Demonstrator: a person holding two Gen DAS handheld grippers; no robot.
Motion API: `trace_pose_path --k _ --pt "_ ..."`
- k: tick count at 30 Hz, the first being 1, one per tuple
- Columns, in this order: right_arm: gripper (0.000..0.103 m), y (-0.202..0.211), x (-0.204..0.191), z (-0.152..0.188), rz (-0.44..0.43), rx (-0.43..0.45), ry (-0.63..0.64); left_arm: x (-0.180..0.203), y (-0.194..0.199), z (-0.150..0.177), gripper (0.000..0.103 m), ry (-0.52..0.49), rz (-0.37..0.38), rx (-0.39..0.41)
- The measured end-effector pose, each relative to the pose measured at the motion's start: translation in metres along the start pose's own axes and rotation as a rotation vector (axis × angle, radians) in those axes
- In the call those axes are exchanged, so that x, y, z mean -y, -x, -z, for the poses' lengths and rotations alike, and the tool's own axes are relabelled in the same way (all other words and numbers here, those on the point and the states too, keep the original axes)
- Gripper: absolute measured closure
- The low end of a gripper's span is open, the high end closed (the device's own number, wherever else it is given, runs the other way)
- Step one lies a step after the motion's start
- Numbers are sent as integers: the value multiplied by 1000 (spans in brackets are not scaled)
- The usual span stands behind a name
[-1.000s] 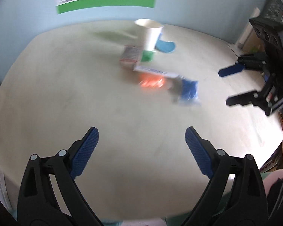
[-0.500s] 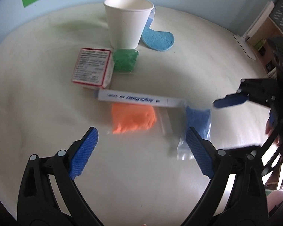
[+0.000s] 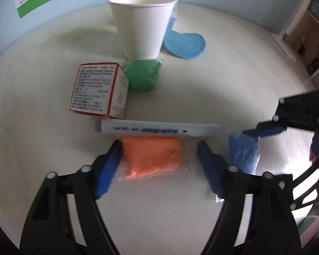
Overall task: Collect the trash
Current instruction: 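Grasp the orange bag with the left gripper while the right grasps the blue bag, then carry both bags to the wastebasket and open both grippers over it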
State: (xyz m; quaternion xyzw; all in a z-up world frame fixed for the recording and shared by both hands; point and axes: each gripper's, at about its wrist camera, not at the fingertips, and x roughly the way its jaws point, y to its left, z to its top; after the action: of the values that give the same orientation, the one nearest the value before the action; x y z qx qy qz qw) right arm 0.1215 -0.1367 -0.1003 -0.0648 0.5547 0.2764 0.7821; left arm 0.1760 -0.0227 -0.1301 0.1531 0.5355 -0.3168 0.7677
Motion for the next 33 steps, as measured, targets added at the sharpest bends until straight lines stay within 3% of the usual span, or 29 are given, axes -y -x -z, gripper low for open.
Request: trace_pose_path --k 1,8,17,23,27,33 --pt "54 2 2 1 -2 -3 -6 -1 3 0 49 0 14 -3" --pt "54 23 14 9 -53 1 -64 -7 23 9 51 22 27 6" --pt "54 52 2 -8 -139 43 -53 -26 97 43 51 106 -14 100" --pt "54 47 -52 -42 -224 39 72 -63 154 115 51 221 -84 138" --pt "54 28 -106 -69 -309 12 188 -79 172 161 51 301 -172 128" --pt "54 0 -197 -93 -433 -55 383 -105 205 258 51 512 -271 105"
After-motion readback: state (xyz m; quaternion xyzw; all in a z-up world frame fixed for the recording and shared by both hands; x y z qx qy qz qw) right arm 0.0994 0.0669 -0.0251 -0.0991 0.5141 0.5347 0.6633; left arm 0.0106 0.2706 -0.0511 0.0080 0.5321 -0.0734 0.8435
